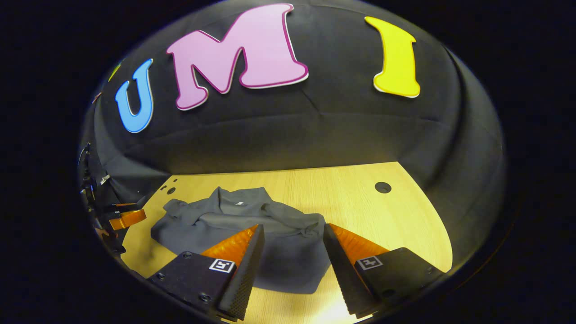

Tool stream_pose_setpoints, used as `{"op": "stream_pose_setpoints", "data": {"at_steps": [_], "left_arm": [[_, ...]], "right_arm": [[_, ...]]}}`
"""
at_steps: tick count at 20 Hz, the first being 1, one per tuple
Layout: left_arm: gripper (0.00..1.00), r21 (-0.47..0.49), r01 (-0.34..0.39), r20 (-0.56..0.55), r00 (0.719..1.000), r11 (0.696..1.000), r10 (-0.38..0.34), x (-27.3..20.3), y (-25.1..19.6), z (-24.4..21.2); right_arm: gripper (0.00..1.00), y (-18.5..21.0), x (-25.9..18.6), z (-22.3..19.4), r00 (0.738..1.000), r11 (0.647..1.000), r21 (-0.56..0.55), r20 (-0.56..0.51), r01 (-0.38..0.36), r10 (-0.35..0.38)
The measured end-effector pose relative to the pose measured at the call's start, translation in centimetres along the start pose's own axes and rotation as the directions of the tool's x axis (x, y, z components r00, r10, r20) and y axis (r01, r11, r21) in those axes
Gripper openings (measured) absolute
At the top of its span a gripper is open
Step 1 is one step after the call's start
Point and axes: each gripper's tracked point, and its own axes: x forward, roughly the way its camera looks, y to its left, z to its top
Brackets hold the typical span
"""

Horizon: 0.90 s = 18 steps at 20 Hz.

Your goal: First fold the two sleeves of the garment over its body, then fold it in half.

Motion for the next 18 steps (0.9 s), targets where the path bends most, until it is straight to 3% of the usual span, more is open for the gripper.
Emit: {"op": "stream_pose_setpoints", "data": {"at_steps": [8, 18], "left_arm": [[0.89, 0.086, 0.049, 0.071, 0.996, 0.995, -0.055, -8.7, -2.3, 0.8], [0.89, 0.076, 0.097, 0.044, 0.994, 0.992, -0.101, -14.3, -5.3, -3.7]], "right_arm": [[0.83, 1.1, -7.6, -1.3, 0.999, 0.999, 0.041, 0.048, -0.009, 0.007], [0.82, 3.6, -14.8, -4.7, 0.997, 0.999, 0.003, 0.059, -0.042, 0.042]]}}
